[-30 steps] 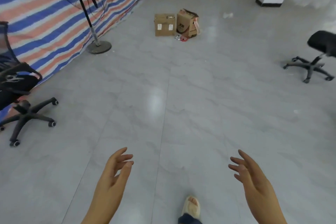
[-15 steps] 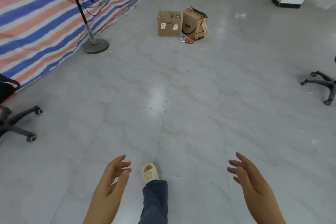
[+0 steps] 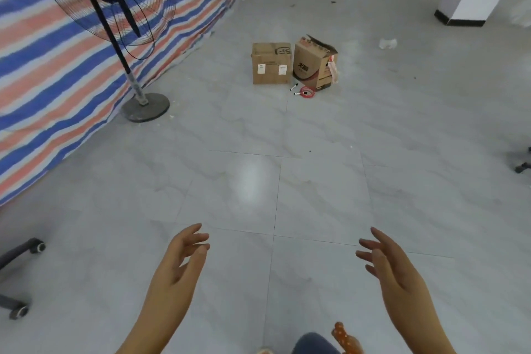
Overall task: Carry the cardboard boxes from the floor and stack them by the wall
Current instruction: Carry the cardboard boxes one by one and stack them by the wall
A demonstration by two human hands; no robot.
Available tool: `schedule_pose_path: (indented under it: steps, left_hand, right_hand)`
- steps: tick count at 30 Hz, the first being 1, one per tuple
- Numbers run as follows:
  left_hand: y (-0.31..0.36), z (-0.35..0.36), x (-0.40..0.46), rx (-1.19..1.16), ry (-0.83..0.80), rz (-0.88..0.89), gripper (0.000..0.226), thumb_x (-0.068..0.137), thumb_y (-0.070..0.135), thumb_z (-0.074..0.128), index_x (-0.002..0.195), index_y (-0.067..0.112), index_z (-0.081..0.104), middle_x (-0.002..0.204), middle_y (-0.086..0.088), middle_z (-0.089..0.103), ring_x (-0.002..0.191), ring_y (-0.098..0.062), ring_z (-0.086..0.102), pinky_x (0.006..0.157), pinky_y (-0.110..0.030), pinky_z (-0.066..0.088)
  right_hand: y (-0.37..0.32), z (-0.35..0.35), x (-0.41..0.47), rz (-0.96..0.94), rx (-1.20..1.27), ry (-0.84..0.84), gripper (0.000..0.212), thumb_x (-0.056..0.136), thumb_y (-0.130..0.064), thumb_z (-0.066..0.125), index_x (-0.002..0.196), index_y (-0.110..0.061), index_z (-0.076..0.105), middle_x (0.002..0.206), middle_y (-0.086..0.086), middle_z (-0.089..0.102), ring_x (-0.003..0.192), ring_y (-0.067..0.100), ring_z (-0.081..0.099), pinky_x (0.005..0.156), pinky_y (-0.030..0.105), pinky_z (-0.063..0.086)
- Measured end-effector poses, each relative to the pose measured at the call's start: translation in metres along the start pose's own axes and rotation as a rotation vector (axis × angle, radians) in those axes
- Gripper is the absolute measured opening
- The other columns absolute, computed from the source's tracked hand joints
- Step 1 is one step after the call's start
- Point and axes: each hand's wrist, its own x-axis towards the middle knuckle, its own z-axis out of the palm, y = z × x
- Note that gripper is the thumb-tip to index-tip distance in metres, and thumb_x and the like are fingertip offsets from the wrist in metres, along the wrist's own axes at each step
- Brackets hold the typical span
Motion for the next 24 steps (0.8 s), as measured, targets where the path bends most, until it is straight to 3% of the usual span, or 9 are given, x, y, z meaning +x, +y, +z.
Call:
schedule_pose_path:
  steps: [4, 8, 12, 16, 21, 24]
  left_hand:
    - [-0.004, 0.004, 0.076, 0.005, 0.012, -0.041, 0.029, 0.089, 0.030, 0.051, 0.116, 0.041, 0.056, 0.109, 0.016, 0.065, 0.104, -0.005, 0.062, 0.098, -0.046, 0.047]
    - [-0.009, 0.017, 0.158, 0.005, 0.037, -0.079, 0.032, 0.094, 0.016, 0.050, 0.115, 0.040, 0.056, 0.110, 0.015, 0.065, 0.102, -0.006, 0.063, 0.098, -0.048, 0.046]
    - [-0.005, 0.037, 0.256, -0.018, 0.078, -0.092, 0.032, 0.095, 0.014, 0.050, 0.114, 0.039, 0.057, 0.108, 0.010, 0.067, 0.103, -0.008, 0.064, 0.098, -0.050, 0.046]
    - [0.021, 0.054, 0.364, -0.029, 0.103, -0.053, 0.032, 0.095, 0.012, 0.049, 0.114, 0.037, 0.057, 0.108, 0.006, 0.067, 0.102, -0.009, 0.064, 0.099, -0.052, 0.045]
    - [0.046, 0.066, 0.470, -0.024, 0.108, -0.040, 0.033, 0.082, 0.041, 0.048, 0.114, 0.039, 0.056, 0.109, 0.008, 0.066, 0.100, -0.003, 0.064, 0.096, -0.041, 0.048]
    - [0.041, 0.065, 0.524, -0.005, 0.136, -0.082, 0.026, 0.090, 0.028, 0.048, 0.113, 0.038, 0.055, 0.109, 0.005, 0.066, 0.101, -0.008, 0.064, 0.097, -0.044, 0.047]
  right_hand:
    - [-0.010, 0.032, 0.068, 0.041, -0.041, -0.026, 0.030, 0.096, -0.021, 0.044, 0.117, -0.042, 0.051, 0.109, -0.015, 0.066, 0.095, 0.003, 0.067, 0.092, 0.039, 0.050]
    - [-0.016, 0.059, 0.152, 0.061, -0.056, -0.035, 0.032, 0.094, -0.027, 0.043, 0.124, -0.034, 0.051, 0.110, -0.014, 0.065, 0.098, 0.006, 0.066, 0.095, 0.044, 0.049]
    - [-0.034, 0.086, 0.256, 0.034, -0.043, -0.029, 0.034, 0.086, -0.042, 0.041, 0.119, -0.041, 0.049, 0.111, -0.015, 0.065, 0.096, 0.003, 0.066, 0.094, 0.042, 0.050]
    - [-0.063, 0.110, 0.370, -0.016, -0.040, -0.034, 0.029, 0.096, -0.027, 0.042, 0.118, -0.045, 0.049, 0.111, -0.016, 0.065, 0.096, -0.001, 0.065, 0.094, 0.044, 0.050]
    - [-0.097, 0.145, 0.486, -0.050, -0.072, -0.113, 0.031, 0.097, -0.027, 0.042, 0.118, -0.049, 0.049, 0.107, -0.029, 0.064, 0.098, -0.003, 0.064, 0.091, 0.037, 0.050]
    - [-0.107, 0.174, 0.540, -0.047, -0.097, -0.132, 0.029, 0.094, -0.036, 0.041, 0.117, -0.052, 0.048, 0.108, -0.030, 0.063, 0.099, -0.002, 0.064, 0.090, 0.038, 0.050]
